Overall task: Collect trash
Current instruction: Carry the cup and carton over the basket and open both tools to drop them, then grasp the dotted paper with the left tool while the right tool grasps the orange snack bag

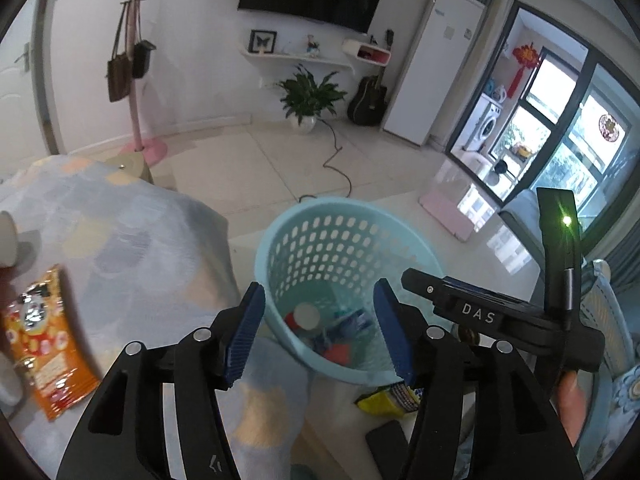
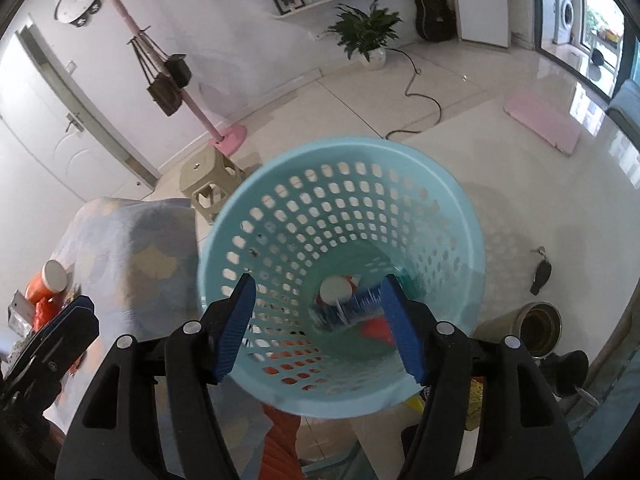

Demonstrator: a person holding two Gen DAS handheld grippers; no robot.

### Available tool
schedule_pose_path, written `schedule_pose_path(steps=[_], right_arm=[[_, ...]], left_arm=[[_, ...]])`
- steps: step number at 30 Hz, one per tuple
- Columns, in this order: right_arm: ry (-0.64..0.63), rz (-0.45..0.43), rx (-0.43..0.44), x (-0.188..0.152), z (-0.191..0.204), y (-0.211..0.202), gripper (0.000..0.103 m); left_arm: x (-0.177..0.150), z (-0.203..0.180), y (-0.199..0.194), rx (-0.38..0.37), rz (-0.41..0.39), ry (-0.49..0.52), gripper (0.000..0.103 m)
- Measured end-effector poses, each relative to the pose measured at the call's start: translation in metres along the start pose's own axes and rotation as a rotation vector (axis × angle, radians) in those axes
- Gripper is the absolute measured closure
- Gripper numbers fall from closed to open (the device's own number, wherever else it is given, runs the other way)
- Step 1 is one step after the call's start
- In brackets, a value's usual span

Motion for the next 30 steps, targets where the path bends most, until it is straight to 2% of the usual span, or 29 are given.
schedule_pose_path(steps=[9,14,23,26,29,30], right_arm=[[-0.129,-0.066,0.105,-0.018,0.064,-0.045,0.042],[-0.252,-0.111,0.168,-0.041,0.119,-0.072,0.042],[-0.441,-0.144,0.240,-0.086,0.202,-0.087,0.042],[-0.470,-0.127,0.297,-0.101,0.225,-0.084,0.042],[-0.507,-0.108,0.328,-0.121,0.245,-0.072,0.042],[-0.516,-0.100,0.338,-0.127,0.250,-0.066,0.042]], left_arm=[[-0.009,0.018,-0.074,0.047,-0.121,-0.039,0.048],[-0.019,0.034,-0.117,0.081,-0.186,-0.081,0.048],[-0.049,0.089,-0.198,0.189,-0.280,-0.217,0.048],[-0.063,0.110,-0.224,0.253,-0.299,-0.250,0.043],[-0.082,0.137,-0.248,0.370,-0.298,-0.261,0.040],[-0.089,0.147,-0.256,0.415,-0.294,-0.266,0.036]])
Point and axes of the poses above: each gripper's, at about its wrist camera, not at the fingertips, and y roughly the way its jaws point, z to its left, x to its top, the point moved 5 cm from there along y, roughly the way its jaws point, and after that the axes turned 13 degrees about y, right-handed, at the moved point
